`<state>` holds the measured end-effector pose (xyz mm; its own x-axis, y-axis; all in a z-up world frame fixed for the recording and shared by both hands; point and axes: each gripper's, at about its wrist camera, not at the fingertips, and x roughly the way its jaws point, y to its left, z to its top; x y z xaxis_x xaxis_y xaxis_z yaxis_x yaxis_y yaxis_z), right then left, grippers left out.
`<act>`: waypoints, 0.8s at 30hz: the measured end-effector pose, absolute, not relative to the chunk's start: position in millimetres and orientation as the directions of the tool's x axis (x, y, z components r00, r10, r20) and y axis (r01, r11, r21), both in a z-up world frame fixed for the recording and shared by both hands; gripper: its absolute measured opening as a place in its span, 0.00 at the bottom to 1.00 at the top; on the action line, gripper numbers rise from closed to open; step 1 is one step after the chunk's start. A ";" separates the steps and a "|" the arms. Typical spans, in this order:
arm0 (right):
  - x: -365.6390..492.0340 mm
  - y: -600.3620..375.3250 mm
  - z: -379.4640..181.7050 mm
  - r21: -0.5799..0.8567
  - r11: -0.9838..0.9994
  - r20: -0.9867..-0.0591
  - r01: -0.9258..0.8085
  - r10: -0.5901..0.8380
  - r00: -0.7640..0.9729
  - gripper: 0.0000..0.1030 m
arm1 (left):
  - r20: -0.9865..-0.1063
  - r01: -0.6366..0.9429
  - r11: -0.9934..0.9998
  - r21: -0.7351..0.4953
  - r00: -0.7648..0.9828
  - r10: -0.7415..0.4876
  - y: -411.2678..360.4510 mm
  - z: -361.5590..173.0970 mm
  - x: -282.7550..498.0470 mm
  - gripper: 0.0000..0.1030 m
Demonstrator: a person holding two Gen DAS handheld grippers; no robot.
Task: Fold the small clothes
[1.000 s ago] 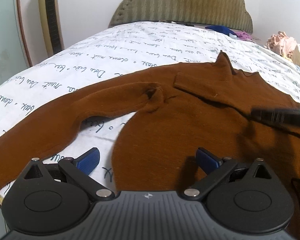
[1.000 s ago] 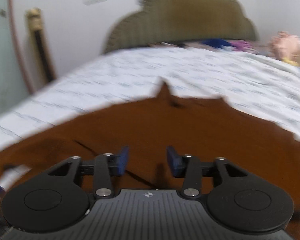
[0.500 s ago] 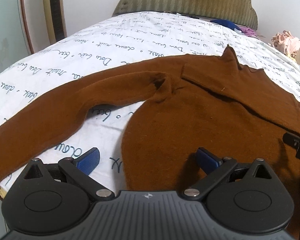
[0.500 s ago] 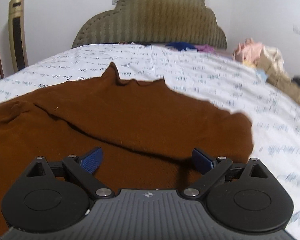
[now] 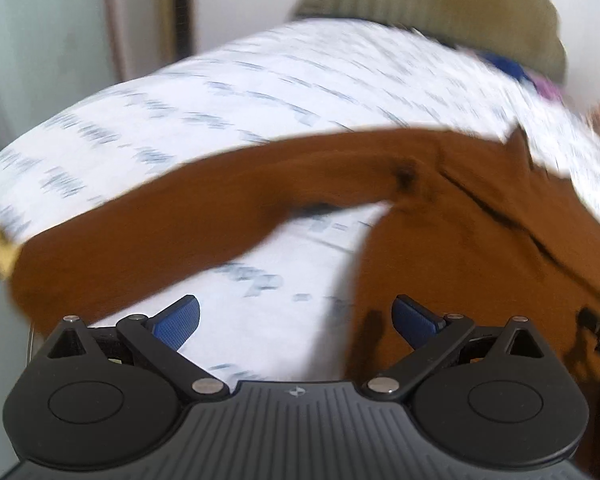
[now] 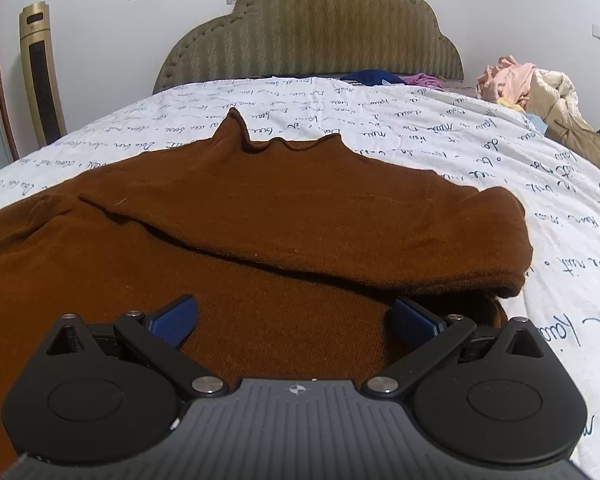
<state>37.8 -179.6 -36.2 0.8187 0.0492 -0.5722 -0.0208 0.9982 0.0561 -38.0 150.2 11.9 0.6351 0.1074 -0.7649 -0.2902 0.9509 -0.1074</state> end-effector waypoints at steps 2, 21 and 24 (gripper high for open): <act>37.7 -180.8 -36.8 0.065 0.998 -0.569 -0.019 0.053 0.821 1.00 | -0.757 -0.355 0.920 -0.164 0.644 0.114 173.2 15.8 -52.8 1.00; 37.0 -181.2 -38.4 0.072 0.997 -0.566 -0.017 0.055 0.823 1.00 | -0.584 -0.562 0.392 -0.729 0.809 0.073 280.9 -24.2 -57.9 0.58; 37.2 -180.5 -38.6 0.063 0.998 -0.569 -0.015 0.049 0.821 1.00 | -0.604 -0.608 0.429 -0.668 0.780 0.164 280.2 -19.8 -51.3 0.14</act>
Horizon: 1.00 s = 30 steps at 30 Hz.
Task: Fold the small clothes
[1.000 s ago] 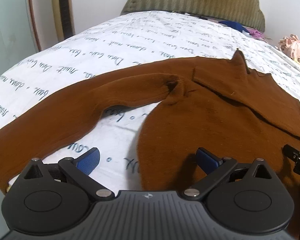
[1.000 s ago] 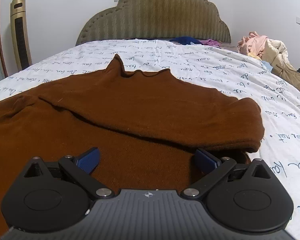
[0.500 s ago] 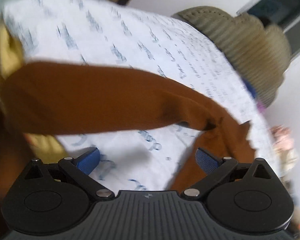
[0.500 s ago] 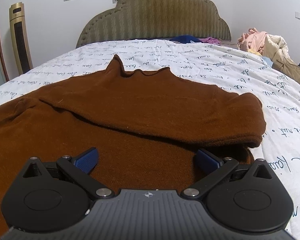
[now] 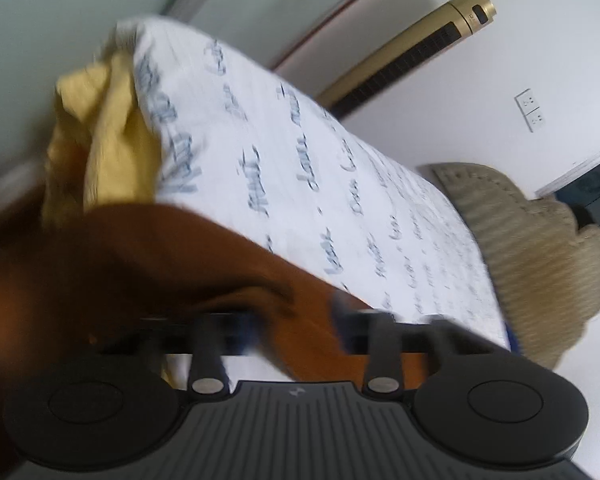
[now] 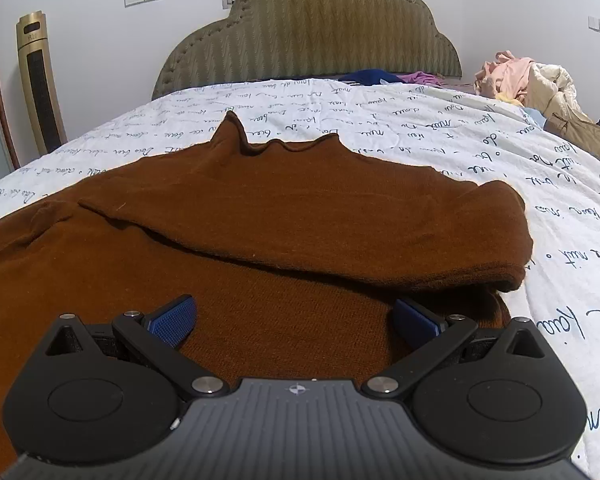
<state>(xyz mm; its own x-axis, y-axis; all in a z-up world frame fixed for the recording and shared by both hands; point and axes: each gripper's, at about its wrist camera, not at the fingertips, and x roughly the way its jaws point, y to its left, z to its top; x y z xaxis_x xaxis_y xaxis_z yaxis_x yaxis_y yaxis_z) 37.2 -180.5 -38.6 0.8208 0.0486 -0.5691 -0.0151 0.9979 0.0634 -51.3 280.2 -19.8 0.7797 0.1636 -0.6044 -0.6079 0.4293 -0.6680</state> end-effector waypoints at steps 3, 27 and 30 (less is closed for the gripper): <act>36.8 -179.7 -38.0 0.058 0.998 -0.568 -0.014 0.045 0.822 1.00 | -0.616 -0.630 0.445 -0.637 0.763 0.197 277.8 -18.9 -44.1 0.06; 21.6 -219.6 -5.7 0.289 0.957 -0.468 0.014 0.128 0.874 1.00 | -0.527 0.377 0.842 0.385 0.839 -0.135 1.7 -19.0 -9.3 0.66; 42.3 -202.7 -0.3 0.362 0.928 -0.461 -0.087 0.260 0.848 0.99 | -0.425 0.222 0.907 0.358 0.903 -0.053 30.3 -7.4 -0.6 0.86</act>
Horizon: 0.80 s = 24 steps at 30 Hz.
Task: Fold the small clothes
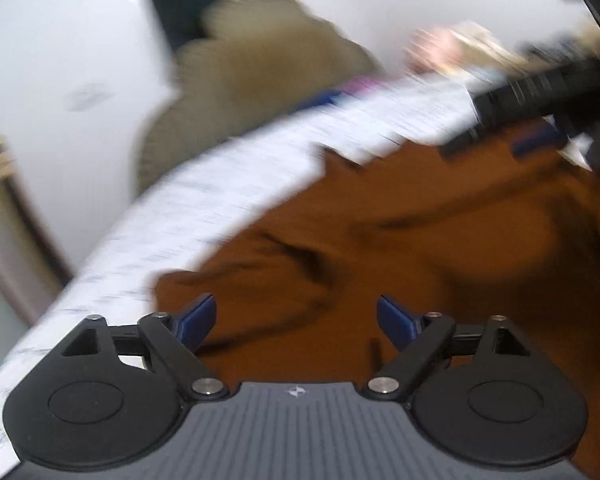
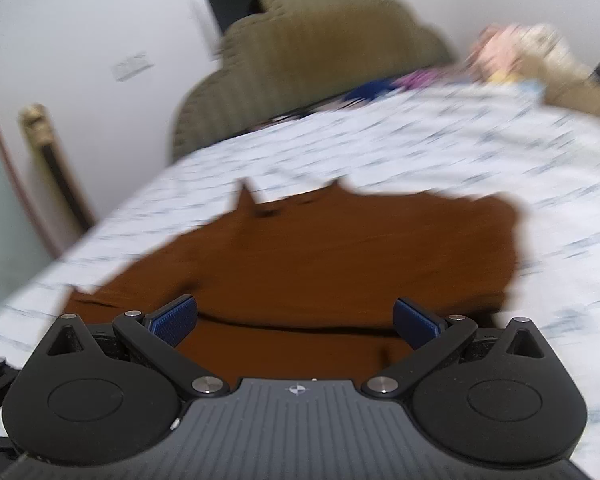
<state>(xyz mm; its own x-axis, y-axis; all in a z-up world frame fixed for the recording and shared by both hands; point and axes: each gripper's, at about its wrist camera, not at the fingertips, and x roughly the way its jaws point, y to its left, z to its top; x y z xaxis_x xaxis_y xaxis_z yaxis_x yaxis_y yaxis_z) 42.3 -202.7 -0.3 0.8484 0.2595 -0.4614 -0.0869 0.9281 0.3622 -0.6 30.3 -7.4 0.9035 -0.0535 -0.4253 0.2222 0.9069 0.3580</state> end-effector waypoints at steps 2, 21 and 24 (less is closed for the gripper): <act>60.8 -170.4 6.6 0.251 0.957 -0.483 -0.144 0.253 0.838 1.00 | -0.395 0.113 0.935 0.336 0.918 0.031 39.1 -2.1 11.2 0.85; 86.6 -127.7 -0.6 -0.131 0.970 -0.474 0.206 -0.244 0.846 0.99 | -0.580 -0.076 0.980 0.186 0.796 0.172 70.3 -31.4 62.9 0.85; 69.9 -179.4 6.0 0.024 0.943 -0.462 0.332 -0.285 0.840 1.00 | -0.577 -0.075 0.980 0.184 0.799 0.169 71.2 -33.2 62.7 0.85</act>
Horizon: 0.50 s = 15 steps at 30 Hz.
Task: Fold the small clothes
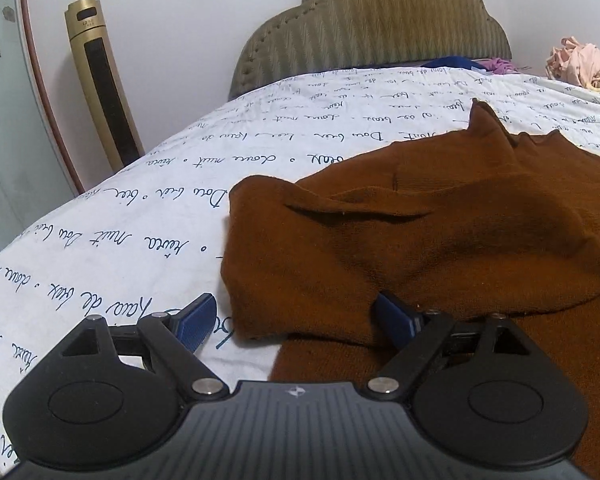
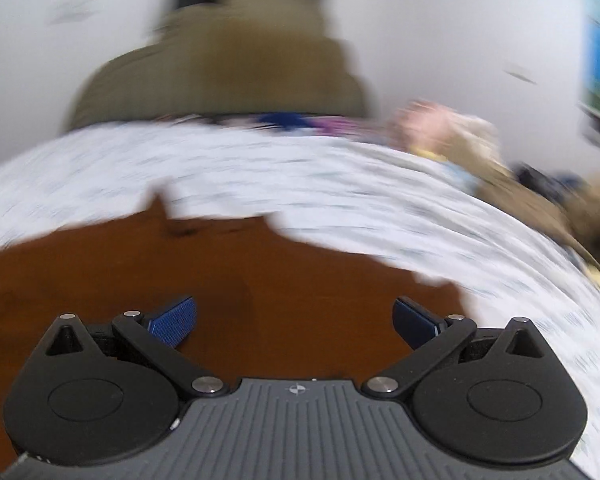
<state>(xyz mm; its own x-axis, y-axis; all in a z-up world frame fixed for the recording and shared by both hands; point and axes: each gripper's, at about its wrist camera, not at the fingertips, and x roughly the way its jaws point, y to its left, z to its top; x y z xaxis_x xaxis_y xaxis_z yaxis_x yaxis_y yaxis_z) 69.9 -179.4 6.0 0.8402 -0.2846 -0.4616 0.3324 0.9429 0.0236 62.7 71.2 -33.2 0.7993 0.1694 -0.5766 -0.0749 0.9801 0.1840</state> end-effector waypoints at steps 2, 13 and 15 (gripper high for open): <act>65.7 -216.9 8.6 0.280 0.925 -0.476 0.255 -0.097 0.874 1.00 | -0.583 -0.071 0.983 0.171 0.797 0.158 73.6 -33.4 64.0 0.85; 92.2 -236.3 -23.9 0.589 0.807 -0.520 0.029 0.351 0.779 0.79 | -0.584 -0.075 0.987 0.140 0.799 0.144 78.2 -34.1 63.5 0.85; 101.0 -218.5 -24.0 0.517 0.856 -0.555 -0.003 0.339 0.759 0.68 | -0.582 -0.078 0.988 0.134 0.801 0.143 79.5 -33.2 62.7 0.86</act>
<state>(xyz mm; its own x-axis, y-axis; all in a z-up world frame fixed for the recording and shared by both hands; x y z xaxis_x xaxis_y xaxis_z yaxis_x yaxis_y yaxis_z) 101.0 -218.5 -24.0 0.7595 0.3386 -0.5554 -0.0033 0.8558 0.5172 62.7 79.5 -33.2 0.8006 0.1425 -0.5820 -0.0783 0.9879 0.1342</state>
